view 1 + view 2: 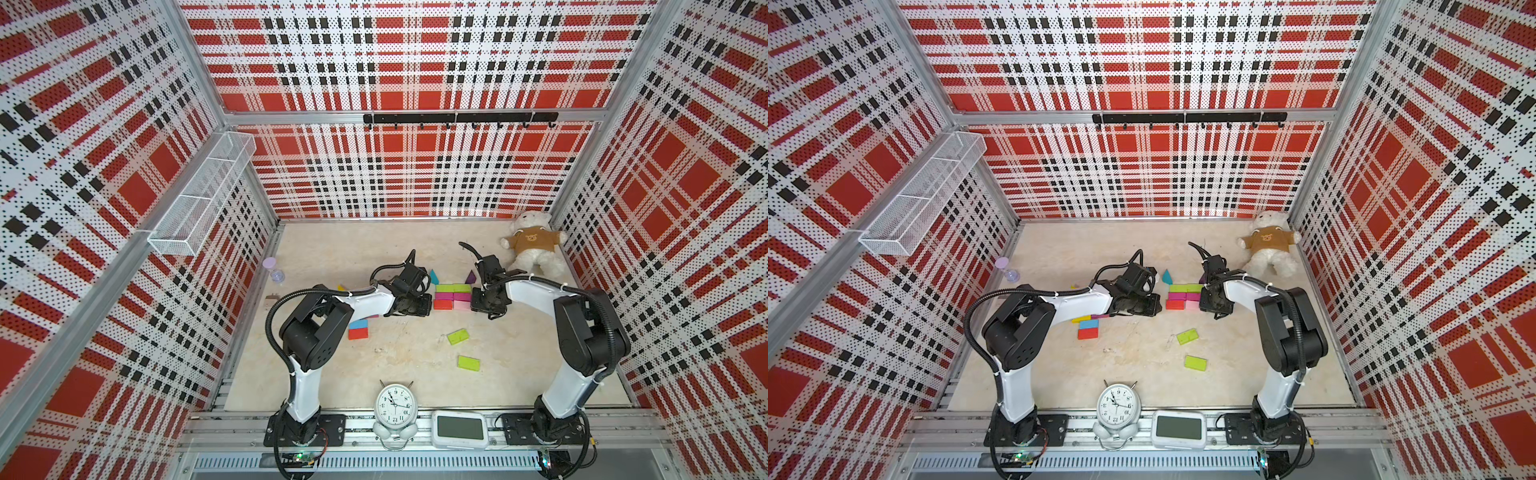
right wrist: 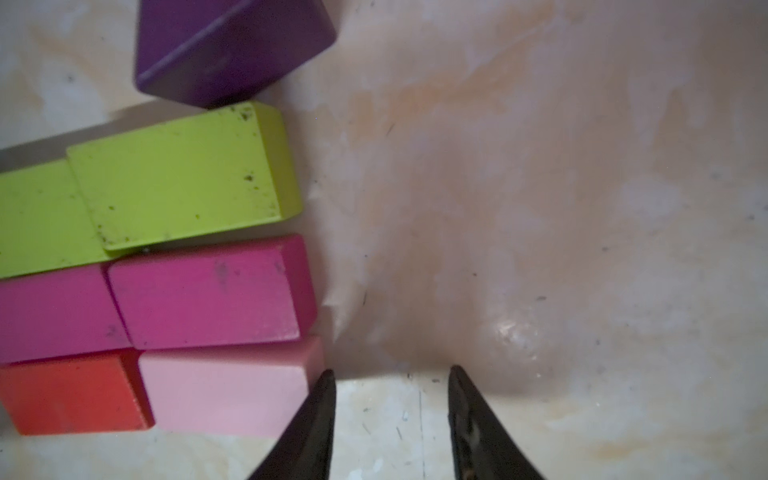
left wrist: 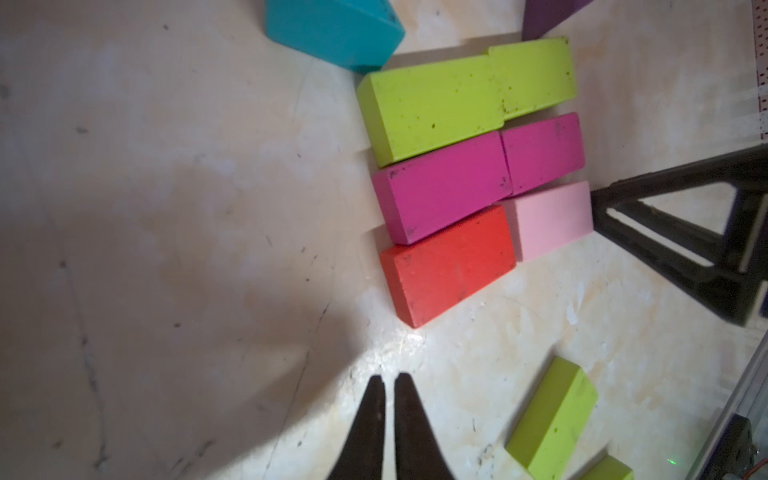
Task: Assemble a carrot with building blocks
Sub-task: Assemble the building block at the center of the board.
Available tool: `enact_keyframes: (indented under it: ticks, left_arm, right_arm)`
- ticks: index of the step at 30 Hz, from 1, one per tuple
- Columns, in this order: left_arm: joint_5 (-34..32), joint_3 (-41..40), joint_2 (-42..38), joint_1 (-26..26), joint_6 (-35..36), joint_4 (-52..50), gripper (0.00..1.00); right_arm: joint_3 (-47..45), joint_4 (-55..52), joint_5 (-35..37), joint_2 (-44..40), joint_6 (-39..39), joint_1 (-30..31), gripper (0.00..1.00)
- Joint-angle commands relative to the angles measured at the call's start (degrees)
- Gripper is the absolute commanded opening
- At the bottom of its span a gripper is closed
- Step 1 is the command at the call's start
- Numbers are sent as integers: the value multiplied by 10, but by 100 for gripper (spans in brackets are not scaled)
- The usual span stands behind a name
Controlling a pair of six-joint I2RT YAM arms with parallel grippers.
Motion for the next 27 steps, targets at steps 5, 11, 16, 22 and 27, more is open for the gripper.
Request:
enact_keyframes:
  ticks: [5,11,16,22,27]
  left_arm:
    - [0,28,24,-7,-5,-8,12]
    - [3,36,34,-7,-5,-8,12]
    - [7,44,41,-7,-5,-8,12]
    - [10,51,47,-10,-6,-7,12]
    - [13,55,54,-10,-9,-5,12]
  right_arm:
    - [19,7,-1,5,-8,-1,46]
    - [22,5,-1,7,-8,-1,46]
    - [24,3,-1,7,-8,-1,46]
    - [25,3,-2,6,-9,-1,46]
    - [26,2,-2,6,-10,-1,46]
